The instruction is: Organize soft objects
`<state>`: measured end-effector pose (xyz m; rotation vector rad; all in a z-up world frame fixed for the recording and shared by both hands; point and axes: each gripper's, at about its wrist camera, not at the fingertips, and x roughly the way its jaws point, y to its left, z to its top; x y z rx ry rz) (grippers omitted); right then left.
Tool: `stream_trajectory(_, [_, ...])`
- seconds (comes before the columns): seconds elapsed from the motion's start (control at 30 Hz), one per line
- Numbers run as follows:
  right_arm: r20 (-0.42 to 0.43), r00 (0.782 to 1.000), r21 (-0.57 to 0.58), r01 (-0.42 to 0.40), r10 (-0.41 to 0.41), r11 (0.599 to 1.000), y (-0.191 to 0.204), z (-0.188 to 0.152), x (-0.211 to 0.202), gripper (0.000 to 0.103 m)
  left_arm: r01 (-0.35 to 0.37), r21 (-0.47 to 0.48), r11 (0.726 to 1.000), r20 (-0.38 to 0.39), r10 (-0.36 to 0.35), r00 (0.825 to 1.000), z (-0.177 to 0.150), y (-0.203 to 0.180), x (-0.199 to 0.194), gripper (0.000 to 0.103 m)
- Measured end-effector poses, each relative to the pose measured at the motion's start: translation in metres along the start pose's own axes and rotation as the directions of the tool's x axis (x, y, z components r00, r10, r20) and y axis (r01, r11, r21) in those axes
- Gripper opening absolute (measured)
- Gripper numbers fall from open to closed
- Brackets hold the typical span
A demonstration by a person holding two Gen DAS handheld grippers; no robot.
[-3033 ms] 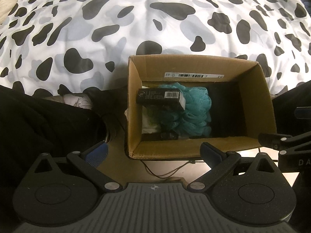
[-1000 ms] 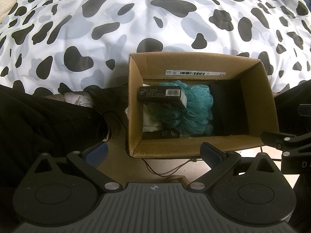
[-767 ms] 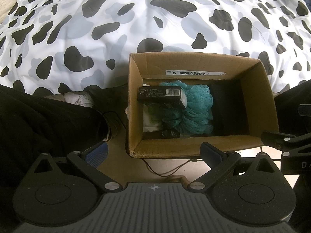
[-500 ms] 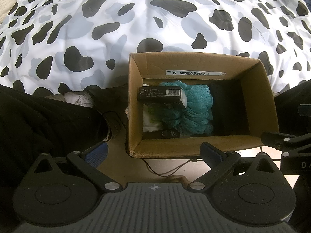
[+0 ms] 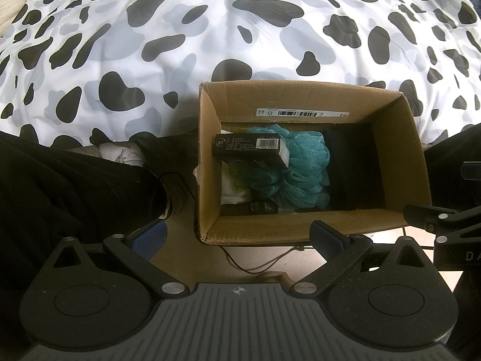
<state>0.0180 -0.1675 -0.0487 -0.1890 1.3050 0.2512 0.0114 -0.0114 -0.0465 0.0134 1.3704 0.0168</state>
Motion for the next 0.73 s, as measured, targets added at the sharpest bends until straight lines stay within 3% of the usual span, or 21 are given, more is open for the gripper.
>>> stream_trajectory(0.73, [0.000,1.000,0.000,0.001,-0.001,1.000,0.0008,0.0003,0.0001,0.103,0.008,-0.002,1.000,0.013,-0.008,1.000,-0.0008,0.0019,0.0002,0.103])
